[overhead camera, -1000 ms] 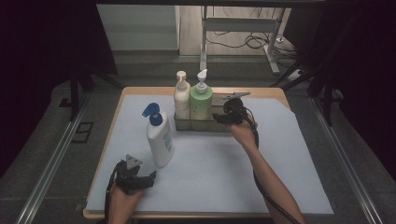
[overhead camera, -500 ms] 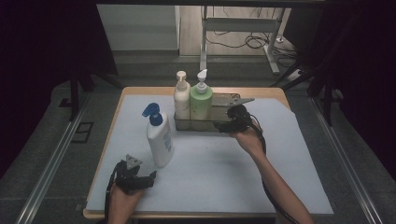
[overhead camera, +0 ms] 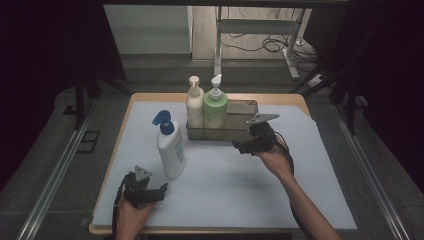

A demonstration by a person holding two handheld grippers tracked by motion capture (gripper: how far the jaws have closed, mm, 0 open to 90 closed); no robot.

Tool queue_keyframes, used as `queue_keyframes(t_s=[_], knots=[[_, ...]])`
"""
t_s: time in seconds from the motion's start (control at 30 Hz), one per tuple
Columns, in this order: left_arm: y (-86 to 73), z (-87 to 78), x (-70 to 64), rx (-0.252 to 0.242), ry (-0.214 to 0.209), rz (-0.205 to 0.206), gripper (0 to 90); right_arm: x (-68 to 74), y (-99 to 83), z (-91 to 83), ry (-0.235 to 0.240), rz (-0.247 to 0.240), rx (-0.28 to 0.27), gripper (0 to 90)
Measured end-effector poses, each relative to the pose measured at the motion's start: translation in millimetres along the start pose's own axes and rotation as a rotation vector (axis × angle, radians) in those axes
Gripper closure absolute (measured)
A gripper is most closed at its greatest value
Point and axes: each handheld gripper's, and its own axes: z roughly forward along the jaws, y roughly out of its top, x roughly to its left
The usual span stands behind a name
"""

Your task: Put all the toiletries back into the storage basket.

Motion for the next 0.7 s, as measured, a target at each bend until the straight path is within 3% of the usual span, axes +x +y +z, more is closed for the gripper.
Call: queue_keyframes(t_s=[0.2,0.4,0.7], knots=[[-0.1,-0.1,0.0,0.000,0.000,0.000,12.0,2.9,-10.5,-10.9,0.008,-0.008,0.015,0.0],[0.0,0.0,-0.2,0.000,0.001,0.000,12.0,4.9,-22.5,-23.0,-0.009,-0.028,0.009,0.0],[0.0,0.0,-0.1,0.000,0.001,0.001,12.0,0.3,-43.1,-40.2,-0.058,-0.008,-0.008,0.0]])
